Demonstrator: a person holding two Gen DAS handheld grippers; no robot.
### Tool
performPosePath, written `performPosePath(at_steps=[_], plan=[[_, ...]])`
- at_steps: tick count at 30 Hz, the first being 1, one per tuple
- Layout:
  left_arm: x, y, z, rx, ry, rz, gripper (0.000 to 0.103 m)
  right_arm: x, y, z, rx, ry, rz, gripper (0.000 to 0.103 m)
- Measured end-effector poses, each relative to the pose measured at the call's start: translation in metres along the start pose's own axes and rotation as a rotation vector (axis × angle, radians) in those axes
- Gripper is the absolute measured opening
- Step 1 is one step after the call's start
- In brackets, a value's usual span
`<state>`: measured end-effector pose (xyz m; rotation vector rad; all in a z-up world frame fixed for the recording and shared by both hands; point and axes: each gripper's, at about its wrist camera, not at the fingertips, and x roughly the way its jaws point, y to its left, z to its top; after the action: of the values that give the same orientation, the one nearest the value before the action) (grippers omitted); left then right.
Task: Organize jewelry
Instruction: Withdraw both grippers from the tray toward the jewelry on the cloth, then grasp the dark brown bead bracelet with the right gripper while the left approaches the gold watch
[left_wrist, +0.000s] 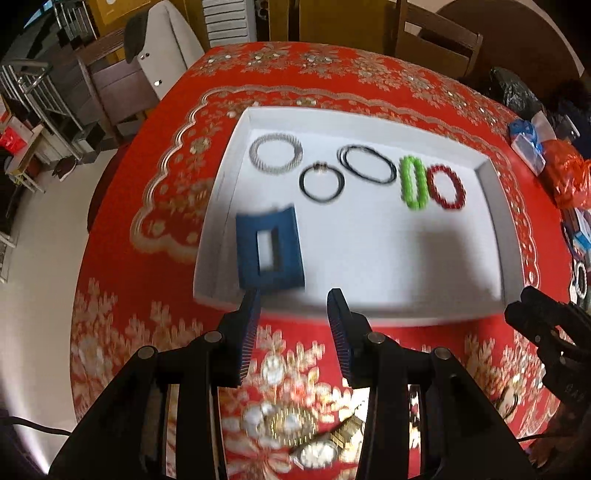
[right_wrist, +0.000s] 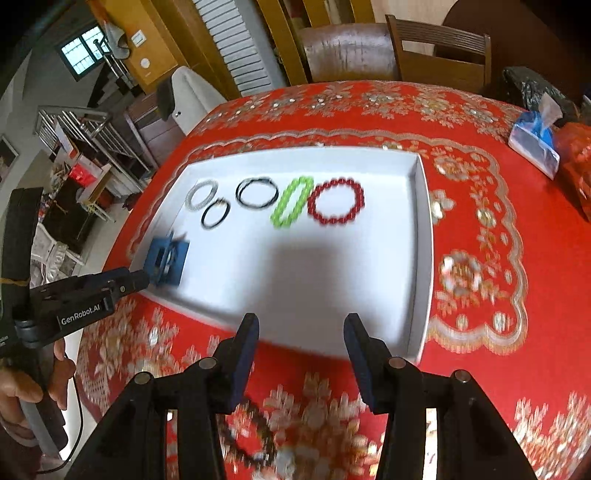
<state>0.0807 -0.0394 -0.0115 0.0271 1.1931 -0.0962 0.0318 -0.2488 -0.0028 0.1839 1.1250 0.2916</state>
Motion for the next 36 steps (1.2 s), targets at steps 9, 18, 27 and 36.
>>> performPosePath(at_steps=[9, 18, 27, 36], plan=[[-0.020, -0.006, -0.051, -0.011, -0.001, 0.002, 0.049, -0.017, 0.003, -0.058, -0.015, 0.033, 0.001, 0.055], [-0.033, 0.005, -0.095, -0.082, 0.035, -0.056, 0.050, -0.021, 0.002, -0.103, -0.025, 0.077, 0.013, 0.055], [-0.040, 0.044, -0.133, -0.195, 0.076, -0.075, 0.060, 0.006, 0.033, -0.110, -0.122, 0.064, -0.009, 0.055], [-0.035, 0.059, -0.153, -0.214, 0.097, -0.066, 0.061, 0.026, 0.039, -0.107, -0.172, 0.067, -0.111, 0.026]])
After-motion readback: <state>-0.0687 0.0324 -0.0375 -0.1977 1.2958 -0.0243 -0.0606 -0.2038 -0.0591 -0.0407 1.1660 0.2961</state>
